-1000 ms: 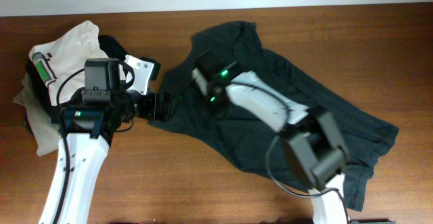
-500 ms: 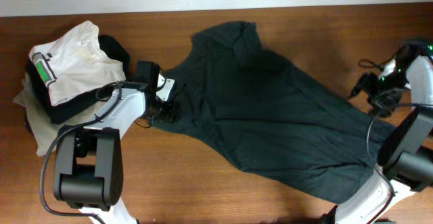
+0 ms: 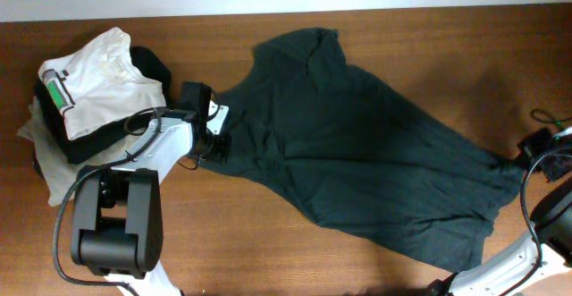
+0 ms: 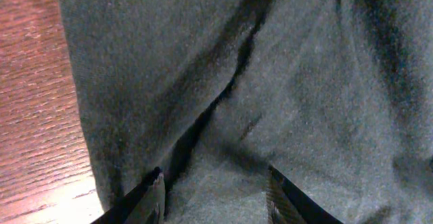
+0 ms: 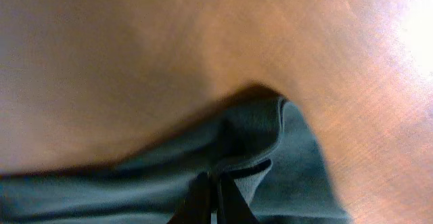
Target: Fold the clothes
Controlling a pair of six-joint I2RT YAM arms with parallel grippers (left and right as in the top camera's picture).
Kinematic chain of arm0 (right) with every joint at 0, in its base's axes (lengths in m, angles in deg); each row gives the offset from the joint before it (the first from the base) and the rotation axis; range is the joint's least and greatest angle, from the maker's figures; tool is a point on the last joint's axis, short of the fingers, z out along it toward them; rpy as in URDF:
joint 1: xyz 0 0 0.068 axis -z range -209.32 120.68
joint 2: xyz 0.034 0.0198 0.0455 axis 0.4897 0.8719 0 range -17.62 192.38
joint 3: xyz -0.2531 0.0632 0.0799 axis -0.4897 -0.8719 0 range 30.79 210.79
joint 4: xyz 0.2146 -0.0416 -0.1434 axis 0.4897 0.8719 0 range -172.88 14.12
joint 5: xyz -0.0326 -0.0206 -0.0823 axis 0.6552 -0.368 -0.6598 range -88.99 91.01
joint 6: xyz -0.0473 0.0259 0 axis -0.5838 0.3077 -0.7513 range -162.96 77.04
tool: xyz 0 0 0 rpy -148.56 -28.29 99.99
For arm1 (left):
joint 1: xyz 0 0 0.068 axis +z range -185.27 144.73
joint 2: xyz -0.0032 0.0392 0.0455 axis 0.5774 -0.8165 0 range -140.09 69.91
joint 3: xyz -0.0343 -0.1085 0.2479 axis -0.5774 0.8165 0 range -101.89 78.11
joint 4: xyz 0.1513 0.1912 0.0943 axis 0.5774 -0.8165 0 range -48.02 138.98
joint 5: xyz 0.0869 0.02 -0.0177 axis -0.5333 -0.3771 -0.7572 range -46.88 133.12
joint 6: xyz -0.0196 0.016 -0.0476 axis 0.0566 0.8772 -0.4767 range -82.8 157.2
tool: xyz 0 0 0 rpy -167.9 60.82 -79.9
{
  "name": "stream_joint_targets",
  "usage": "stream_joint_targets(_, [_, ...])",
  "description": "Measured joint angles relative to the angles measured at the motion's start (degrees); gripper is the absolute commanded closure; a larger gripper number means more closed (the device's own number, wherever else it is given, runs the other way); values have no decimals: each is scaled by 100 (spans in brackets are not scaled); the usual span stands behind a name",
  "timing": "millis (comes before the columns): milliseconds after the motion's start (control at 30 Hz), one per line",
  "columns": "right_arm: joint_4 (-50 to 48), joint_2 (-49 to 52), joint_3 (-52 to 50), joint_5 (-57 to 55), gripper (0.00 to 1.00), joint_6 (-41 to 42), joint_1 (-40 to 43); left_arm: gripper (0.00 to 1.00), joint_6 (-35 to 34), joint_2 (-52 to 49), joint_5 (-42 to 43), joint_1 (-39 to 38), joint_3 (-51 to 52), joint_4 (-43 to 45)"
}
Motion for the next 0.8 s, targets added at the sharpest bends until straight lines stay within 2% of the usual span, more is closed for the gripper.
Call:
stream_joint_targets(33, [-772, 26, 170, 393, 96, 208, 0, 52, 0, 0, -2, 2, 2, 2])
stream_joint_targets(67, [-1539, 42, 365, 697, 43, 433, 0, 52, 2, 0, 0, 2, 4, 2])
stream_joint_targets(100, [-2103, 37, 439, 964, 10, 579, 0, 51, 0, 0, 0, 2, 9, 11])
stream_joint_targets(133, [-2312, 37, 457, 1078, 1, 603, 0, 35, 0, 0, 2, 0, 9, 13])
stream_joint_targets(167, [-2302, 37, 461, 1167, 1, 605, 0, 28, 0, 0, 7, 2, 9, 15])
stream_joint_targets(200, [-2155, 37, 468, 1224, 1, 575, 7, 8, 11, 0, 24, 2, 7, 13])
stream_joint_targets(267, [-1572, 37, 503, 1298, 2, 382, 44, 7, 2, 13, 151, -35, -2, 15])
stream_joint_targets(333, [-953, 37, 507, 1327, 10, -63, 57, 11, 2, 26, 199, -44, -57, -151])
stream_joint_targets(367, [-691, 35, 509, 1386, 13, -321, 11, 21, 2, 0, 319, -42, -166, -385])
stream_joint_targets(400, [-531, 31, 509, 1467, 14, -437, -33, 24, 7, -35, 487, -42, -321, -522])
stream_joint_targets(467, [-372, 31, 509, 1727, 23, -625, -326, 44, 26, -72, 918, -74, -1110, -256])
stream_joint_targets(500, [-341, 31, 509, 1891, 23, -662, -437, 34, 63, -72, 984, -103, -1274, -98])
stream_joint_targets(533, [-278, 7, 509, 2111, 23, -737, -533, 33, 179, -74, 999, -210, -1408, 413])
stream_joint_targets(567, [-85, -105, 503, 2264, 24, -820, -566, 41, 216, -74, 1003, -284, -1447, 564])
stream_joint_targets(667, [468, -964, 505, 2481, 24, -1062, -699, 91, 295, -798, 968, -348, -1469, 1255])
stream_joint_targets(700, [586, -1156, 507, 2505, 24, -1084, -796, 99, 302, -1121, 944, -343, -1467, 1292])
stream_joint_targets(800, [1080, -1438, 507, 2236, 23, -1130, -1268, 100, 308, -1362, 516, -339, -1523, 1246])
